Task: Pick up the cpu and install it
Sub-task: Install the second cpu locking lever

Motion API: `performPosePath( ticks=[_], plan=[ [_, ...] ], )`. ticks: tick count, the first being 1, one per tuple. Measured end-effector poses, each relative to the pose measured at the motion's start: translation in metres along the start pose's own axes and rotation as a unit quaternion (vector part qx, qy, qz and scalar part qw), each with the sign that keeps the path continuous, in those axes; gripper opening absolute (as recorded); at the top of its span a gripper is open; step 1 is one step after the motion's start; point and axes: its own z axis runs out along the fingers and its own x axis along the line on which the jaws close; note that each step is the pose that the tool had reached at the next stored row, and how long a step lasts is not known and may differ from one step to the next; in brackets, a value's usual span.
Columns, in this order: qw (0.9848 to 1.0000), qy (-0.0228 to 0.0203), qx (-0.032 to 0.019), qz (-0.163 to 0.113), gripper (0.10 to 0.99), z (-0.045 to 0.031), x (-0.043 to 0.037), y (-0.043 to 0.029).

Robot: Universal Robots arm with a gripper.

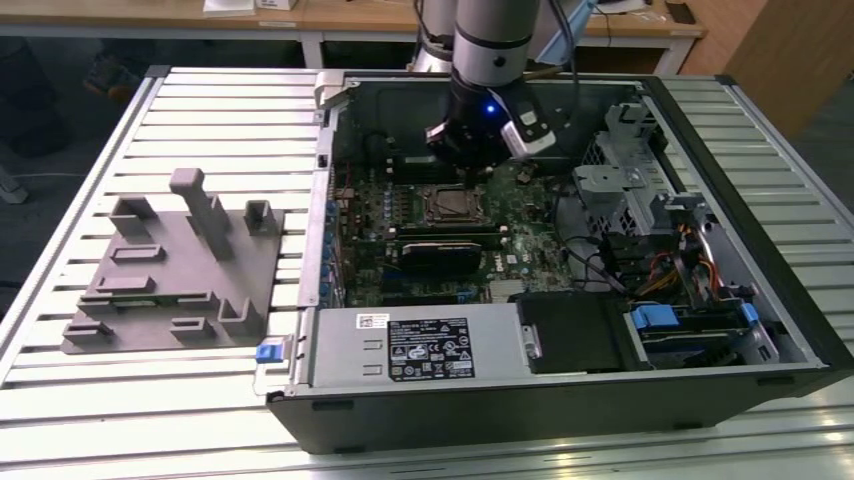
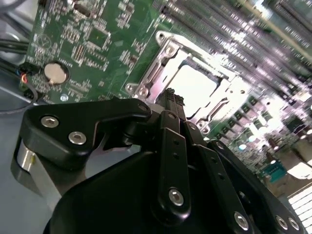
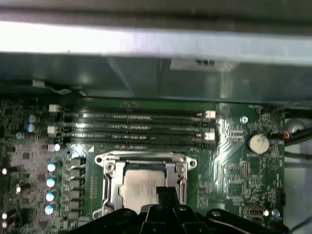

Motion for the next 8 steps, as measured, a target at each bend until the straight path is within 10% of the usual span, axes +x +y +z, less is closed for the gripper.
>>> performPosePath(
  ticks=[8],
  plan=[
    [1.0000,0.0000,0.0001,0.000,0.106,-0.0048,0.0002,-0.0125]
  ],
)
